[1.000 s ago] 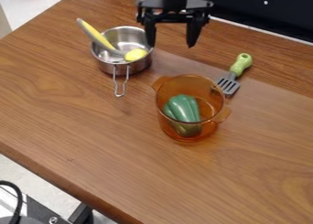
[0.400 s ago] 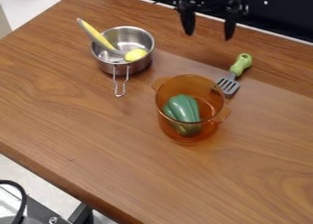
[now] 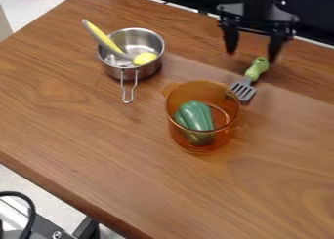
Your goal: Move the spatula to the left side of the table.
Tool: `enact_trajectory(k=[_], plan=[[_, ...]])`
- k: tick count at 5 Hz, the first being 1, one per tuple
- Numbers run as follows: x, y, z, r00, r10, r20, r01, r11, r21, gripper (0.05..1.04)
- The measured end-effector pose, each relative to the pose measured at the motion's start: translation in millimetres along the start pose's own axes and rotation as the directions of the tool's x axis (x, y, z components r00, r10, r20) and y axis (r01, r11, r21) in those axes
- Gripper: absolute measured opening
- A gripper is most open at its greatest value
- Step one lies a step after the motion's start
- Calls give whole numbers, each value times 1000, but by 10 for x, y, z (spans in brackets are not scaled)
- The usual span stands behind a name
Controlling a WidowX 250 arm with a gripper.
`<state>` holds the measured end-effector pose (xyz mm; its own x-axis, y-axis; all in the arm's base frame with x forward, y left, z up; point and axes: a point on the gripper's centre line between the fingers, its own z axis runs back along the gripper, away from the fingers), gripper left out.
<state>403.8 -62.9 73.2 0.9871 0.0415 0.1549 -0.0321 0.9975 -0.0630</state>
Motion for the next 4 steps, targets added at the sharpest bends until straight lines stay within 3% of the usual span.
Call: enact_trajectory(k=[1, 2, 3, 4], plan=[[-20, -100, -44, 999, -26, -39, 24, 998, -56, 1001], [-46, -123, -41, 998, -42, -56, 38, 997, -68, 1000], [-45, -135, -112, 998, -53, -28, 53, 999, -13, 1000], [-83, -92, -253, 998, -50, -45, 52, 998, 36, 998]])
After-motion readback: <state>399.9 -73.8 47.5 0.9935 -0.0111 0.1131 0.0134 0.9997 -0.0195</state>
